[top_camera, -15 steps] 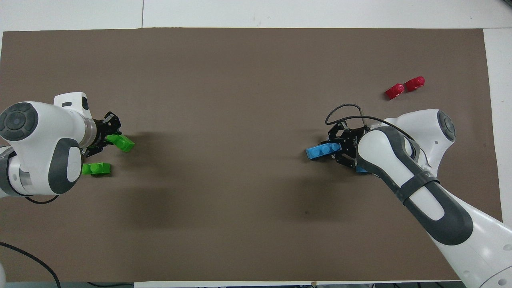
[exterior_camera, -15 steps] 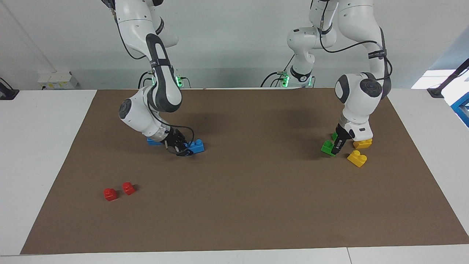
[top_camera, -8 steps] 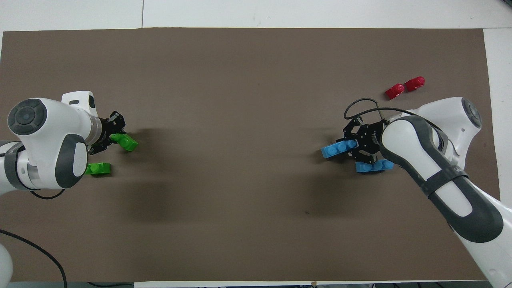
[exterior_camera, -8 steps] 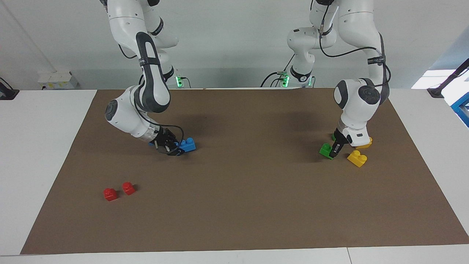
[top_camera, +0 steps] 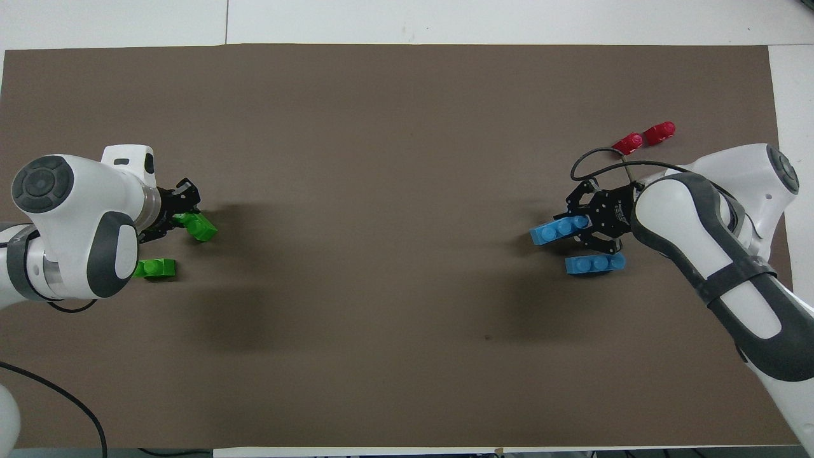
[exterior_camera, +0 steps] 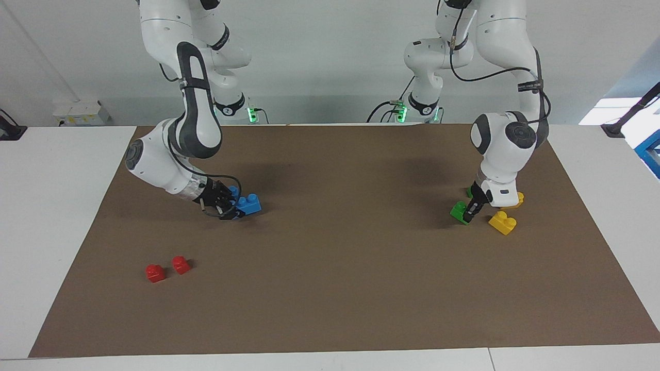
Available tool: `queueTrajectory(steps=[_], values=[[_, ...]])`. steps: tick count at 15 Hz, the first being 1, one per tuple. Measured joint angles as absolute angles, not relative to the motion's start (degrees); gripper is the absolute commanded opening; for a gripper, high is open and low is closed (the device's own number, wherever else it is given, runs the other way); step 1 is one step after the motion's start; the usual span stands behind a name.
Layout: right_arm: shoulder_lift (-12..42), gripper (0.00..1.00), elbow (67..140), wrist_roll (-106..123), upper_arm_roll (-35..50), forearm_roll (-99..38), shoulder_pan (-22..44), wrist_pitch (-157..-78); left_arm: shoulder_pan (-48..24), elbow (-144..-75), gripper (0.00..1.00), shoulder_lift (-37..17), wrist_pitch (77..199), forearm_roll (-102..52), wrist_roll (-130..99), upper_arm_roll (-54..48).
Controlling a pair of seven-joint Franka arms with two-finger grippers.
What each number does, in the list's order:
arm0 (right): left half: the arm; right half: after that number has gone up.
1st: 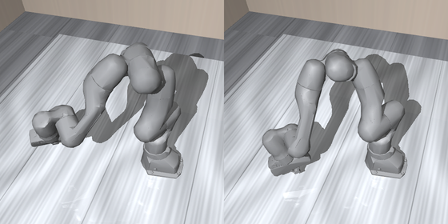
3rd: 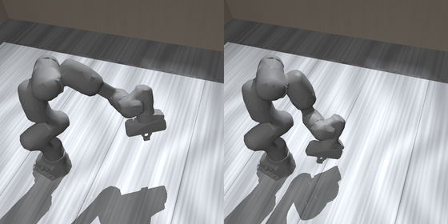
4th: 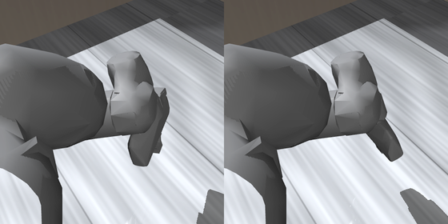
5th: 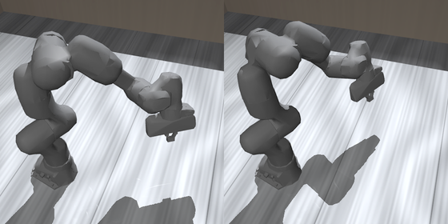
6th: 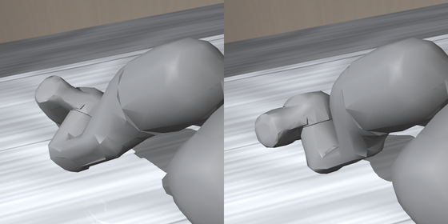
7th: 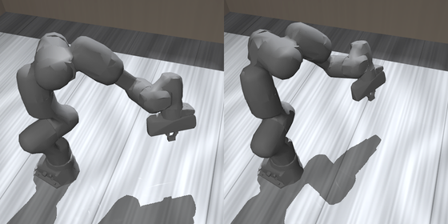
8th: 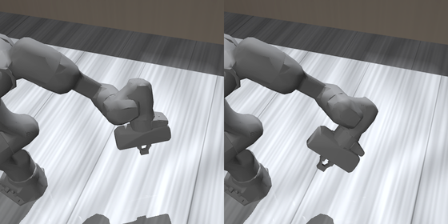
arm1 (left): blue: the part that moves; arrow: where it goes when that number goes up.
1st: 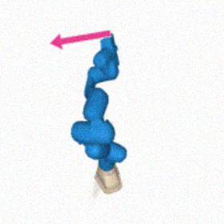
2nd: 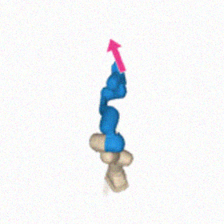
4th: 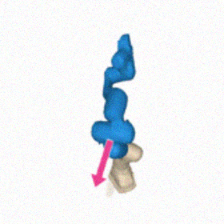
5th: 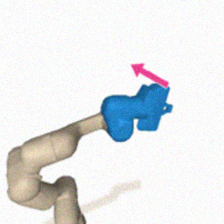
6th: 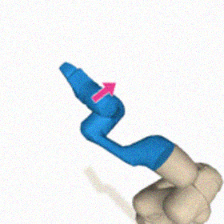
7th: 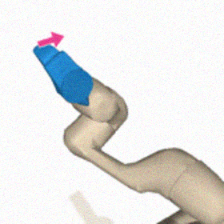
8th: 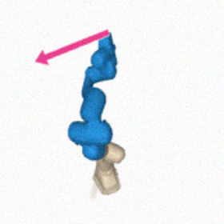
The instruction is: Remove green block with left arm and hold with right
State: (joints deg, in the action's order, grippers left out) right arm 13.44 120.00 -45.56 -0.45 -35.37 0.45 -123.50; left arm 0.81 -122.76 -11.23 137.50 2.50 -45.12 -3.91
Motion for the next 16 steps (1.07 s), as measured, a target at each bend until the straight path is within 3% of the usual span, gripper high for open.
queueTrajectory(steps=[4,10,16], values=[[13.7,0.0,120.4,-42.5,-0.5,-35.4,-1.3,-123.5,1.2,-120.2,1.0,-11.2,135.4,2.5,-42.6,-3.9],[14.6,0.0,121.1,-38.7,-0.5,-35.4,-2.4,-124.0,1.2,-109.7,1.0,-10.0,125.6,2.5,-36.5,-3.9],[14.6,0.0,121.9,-38.5,0.0,-35.4,-2.4,-124.9,1.4,-104.8,1.0,-3.0,115.5,2.5,-19.9,-3.5]])
